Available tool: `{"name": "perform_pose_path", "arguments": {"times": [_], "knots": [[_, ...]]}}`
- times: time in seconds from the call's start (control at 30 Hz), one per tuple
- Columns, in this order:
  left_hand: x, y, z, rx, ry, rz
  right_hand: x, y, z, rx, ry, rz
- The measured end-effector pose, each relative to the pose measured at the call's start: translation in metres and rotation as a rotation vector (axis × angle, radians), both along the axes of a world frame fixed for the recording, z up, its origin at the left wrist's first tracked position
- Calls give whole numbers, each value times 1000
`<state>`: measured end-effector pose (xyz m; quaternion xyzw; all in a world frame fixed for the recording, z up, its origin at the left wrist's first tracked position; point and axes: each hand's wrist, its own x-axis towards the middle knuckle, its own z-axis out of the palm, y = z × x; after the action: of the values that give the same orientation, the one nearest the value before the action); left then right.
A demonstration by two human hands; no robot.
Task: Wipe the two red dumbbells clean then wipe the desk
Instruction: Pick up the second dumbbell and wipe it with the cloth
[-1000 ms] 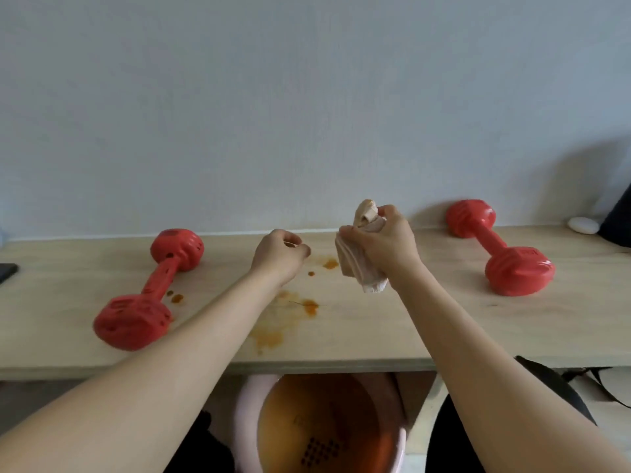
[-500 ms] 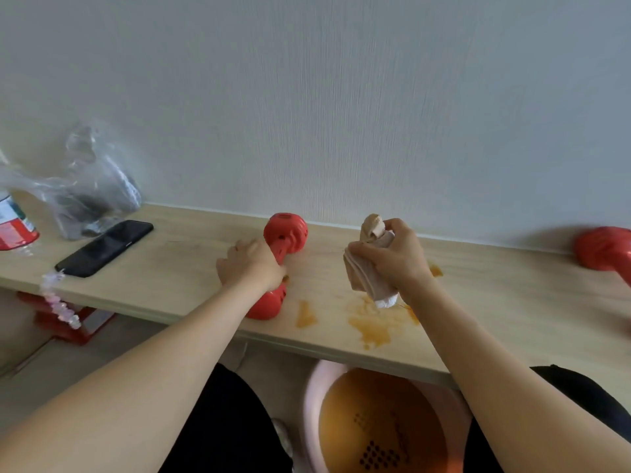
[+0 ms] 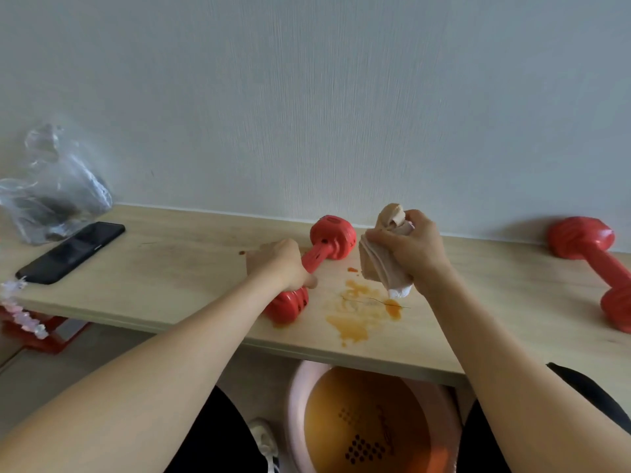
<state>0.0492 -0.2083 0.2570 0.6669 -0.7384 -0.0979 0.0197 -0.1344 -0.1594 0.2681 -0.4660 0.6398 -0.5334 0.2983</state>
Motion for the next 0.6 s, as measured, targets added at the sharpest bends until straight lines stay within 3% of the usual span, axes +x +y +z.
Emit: {"name": "perform_pose_path", "arguments": {"times": [0.23, 0.4, 0.6], "knots": [[-49, 8, 1, -37, 23, -146, -39, 22, 6, -28, -115, -97], [-29, 9, 10, 31, 559, -43, -52, 33, 5, -64, -193, -128], [-3, 32, 6, 346, 741, -4, -51, 40, 3, -96, -243, -139]]}}
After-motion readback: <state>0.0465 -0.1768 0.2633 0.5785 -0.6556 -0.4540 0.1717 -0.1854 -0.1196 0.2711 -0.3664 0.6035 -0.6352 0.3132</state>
